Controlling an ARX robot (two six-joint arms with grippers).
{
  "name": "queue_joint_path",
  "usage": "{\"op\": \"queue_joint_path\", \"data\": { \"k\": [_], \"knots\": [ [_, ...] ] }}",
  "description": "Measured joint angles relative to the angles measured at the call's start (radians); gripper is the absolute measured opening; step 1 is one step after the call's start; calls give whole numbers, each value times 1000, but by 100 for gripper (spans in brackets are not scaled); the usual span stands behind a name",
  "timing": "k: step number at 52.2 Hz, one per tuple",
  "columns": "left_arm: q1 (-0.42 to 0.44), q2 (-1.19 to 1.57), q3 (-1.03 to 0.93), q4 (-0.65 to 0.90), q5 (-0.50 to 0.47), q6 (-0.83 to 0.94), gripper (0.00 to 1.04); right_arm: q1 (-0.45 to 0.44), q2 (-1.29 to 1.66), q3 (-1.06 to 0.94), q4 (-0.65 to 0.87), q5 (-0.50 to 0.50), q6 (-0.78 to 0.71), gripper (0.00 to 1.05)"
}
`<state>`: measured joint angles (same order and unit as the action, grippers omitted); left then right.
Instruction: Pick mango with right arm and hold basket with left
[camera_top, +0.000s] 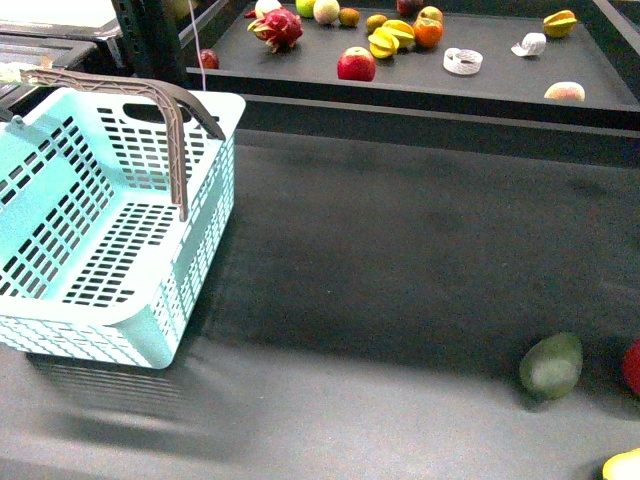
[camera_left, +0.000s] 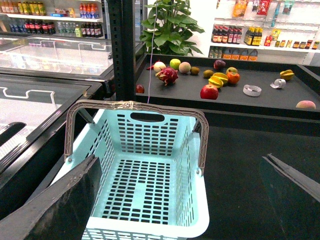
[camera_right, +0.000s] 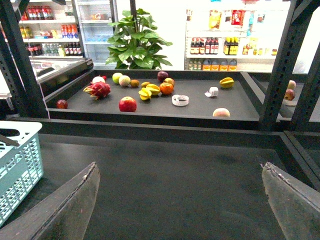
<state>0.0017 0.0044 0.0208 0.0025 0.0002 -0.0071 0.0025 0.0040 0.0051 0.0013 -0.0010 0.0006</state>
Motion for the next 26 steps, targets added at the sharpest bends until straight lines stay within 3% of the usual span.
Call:
{"op": "queue_joint_path", "data": {
  "k": [26],
  "knots": [
    [0,0,0,0,0,0,99,0,0,0,0,0,0,97]
  ]
}}
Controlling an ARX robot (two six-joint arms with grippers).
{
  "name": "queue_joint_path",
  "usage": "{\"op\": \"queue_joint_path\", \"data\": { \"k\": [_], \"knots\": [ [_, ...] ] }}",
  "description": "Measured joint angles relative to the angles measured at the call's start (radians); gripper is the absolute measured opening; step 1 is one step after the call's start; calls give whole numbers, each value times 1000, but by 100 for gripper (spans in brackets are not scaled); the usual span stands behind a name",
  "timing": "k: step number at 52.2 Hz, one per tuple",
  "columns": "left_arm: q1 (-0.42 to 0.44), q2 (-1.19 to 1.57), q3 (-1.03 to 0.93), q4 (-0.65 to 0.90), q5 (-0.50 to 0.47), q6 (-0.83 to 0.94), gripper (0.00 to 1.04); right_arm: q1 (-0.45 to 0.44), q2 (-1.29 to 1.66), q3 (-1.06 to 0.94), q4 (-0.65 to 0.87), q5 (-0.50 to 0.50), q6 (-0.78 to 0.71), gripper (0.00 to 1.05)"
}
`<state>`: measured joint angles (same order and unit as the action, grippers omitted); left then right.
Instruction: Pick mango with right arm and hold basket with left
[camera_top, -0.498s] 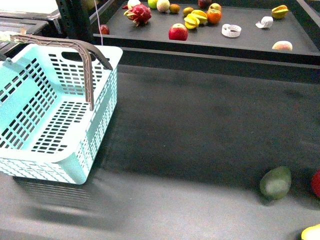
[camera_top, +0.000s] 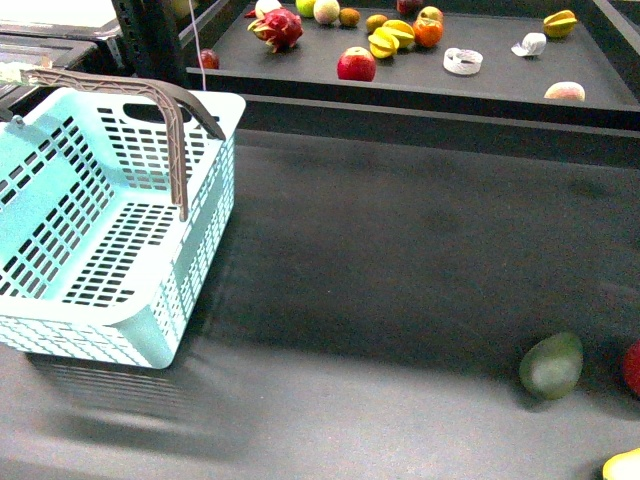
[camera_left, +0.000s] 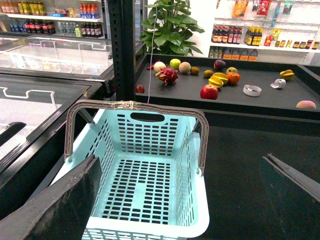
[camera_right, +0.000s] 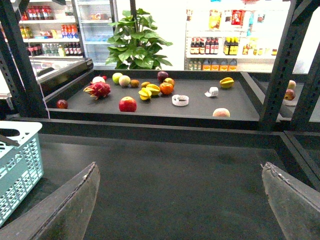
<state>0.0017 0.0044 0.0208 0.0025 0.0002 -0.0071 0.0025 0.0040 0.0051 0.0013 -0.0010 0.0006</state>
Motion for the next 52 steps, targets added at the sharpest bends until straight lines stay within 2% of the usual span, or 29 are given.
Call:
{"op": "queue_joint_path", "data": {
  "k": [7,9,12,18,26,33,39,52],
  "knots": [
    [0,0,0,0,0,0,99,0,0,0,0,0,0,97],
    [-17,8,-1,22,-50,-19,99,0,0,0,0,0,0,97],
    [-55,69,-1,127,-161,-71,99,0,0,0,0,0,0,97],
    [-119,332,0,370,-236,-123,99,0,0,0,0,0,0,97],
    [-153,792,31,730,-250,-198,99,0,0,0,0,0,0,97],
    [-148,1162,144,931,-228,-273,99,0,0,0,0,0,0,97],
    [-126,1428,273,959,-179,-371,99,0,0,0,0,0,0,97],
    [-96,1702,491,969,-141,-555,99,0,0,0,0,0,0,97]
  ]
}}
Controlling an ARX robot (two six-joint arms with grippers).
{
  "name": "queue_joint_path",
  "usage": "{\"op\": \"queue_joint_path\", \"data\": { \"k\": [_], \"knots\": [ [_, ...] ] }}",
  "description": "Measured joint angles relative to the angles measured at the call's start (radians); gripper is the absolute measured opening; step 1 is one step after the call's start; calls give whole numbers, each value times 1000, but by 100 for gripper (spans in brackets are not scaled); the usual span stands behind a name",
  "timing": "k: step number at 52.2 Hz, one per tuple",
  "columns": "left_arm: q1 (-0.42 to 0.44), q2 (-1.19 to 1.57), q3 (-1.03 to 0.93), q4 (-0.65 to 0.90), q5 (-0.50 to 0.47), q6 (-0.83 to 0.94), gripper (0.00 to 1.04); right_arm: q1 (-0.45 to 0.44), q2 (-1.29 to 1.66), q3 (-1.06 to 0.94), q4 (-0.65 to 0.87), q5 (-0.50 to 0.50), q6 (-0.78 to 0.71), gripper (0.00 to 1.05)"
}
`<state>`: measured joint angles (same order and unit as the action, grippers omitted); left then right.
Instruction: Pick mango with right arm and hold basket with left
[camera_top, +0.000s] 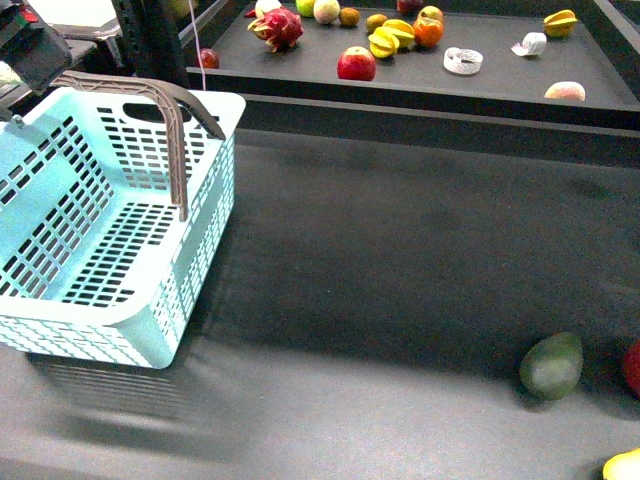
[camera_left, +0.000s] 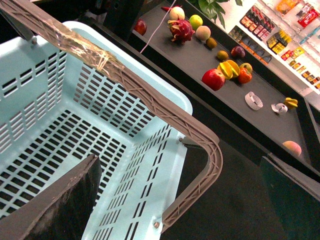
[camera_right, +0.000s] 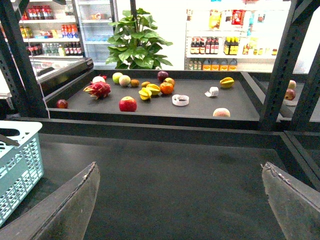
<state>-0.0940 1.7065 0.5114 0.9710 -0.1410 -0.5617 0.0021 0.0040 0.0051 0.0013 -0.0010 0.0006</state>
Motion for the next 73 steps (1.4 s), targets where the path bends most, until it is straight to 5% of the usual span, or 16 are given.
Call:
{"op": "queue_joint_path", "data": {
  "k": [17,52,73],
  "knots": [
    [31,226,242,-31,71,-126,99,0,0,0,0,0,0,97],
    [32,461,552,-153,46,-180,99,0,0,0,0,0,0,97],
    [-28,460,615,-357,-9,-212,31,0,0,0,0,0,0,97]
  ]
}}
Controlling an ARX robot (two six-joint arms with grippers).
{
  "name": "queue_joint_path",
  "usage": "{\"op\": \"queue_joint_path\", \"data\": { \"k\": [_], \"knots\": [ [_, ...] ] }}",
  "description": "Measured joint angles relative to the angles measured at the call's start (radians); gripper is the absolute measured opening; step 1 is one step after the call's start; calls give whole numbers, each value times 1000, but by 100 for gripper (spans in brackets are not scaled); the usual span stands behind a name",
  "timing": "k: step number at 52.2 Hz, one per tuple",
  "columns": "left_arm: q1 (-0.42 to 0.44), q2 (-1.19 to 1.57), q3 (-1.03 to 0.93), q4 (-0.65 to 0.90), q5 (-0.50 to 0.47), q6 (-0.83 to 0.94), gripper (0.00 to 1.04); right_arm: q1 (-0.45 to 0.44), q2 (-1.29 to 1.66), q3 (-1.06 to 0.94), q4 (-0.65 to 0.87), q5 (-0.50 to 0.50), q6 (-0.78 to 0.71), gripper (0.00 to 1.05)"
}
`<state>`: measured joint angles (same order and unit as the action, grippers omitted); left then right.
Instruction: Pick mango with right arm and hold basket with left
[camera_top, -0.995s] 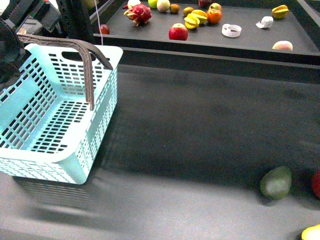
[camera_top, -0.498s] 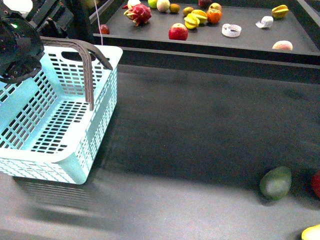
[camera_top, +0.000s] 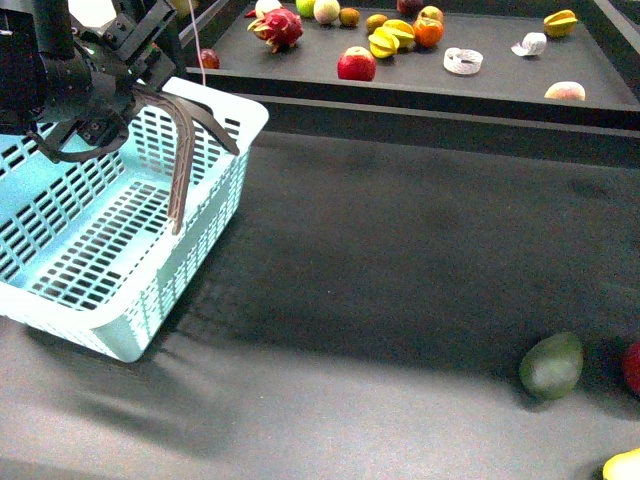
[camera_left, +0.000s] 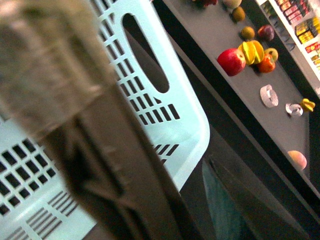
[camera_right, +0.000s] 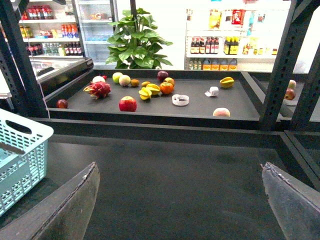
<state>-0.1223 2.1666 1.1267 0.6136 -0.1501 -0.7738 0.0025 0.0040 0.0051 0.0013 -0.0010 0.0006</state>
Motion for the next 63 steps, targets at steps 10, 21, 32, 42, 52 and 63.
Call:
{"op": "queue_joint_path", "data": {
  "k": [10,21,32,42,52,63],
  "knots": [
    [-11,-40,-76,-34,58,107,9,0,0,0,0,0,0,97],
    [-12,-203,-237,19,187,161,9,0,0,0,0,0,0,97],
    [-17,-395,-402,87,321,290,9,0,0,0,0,0,0,97],
    [-58,-547,-566,160,494,372,9,0,0,0,0,0,0,97],
    [-126,-623,-672,201,568,422,9,0,0,0,0,0,0,97],
    [-198,-613,-695,307,577,433,9,0,0,0,0,0,0,97]
  ]
}}
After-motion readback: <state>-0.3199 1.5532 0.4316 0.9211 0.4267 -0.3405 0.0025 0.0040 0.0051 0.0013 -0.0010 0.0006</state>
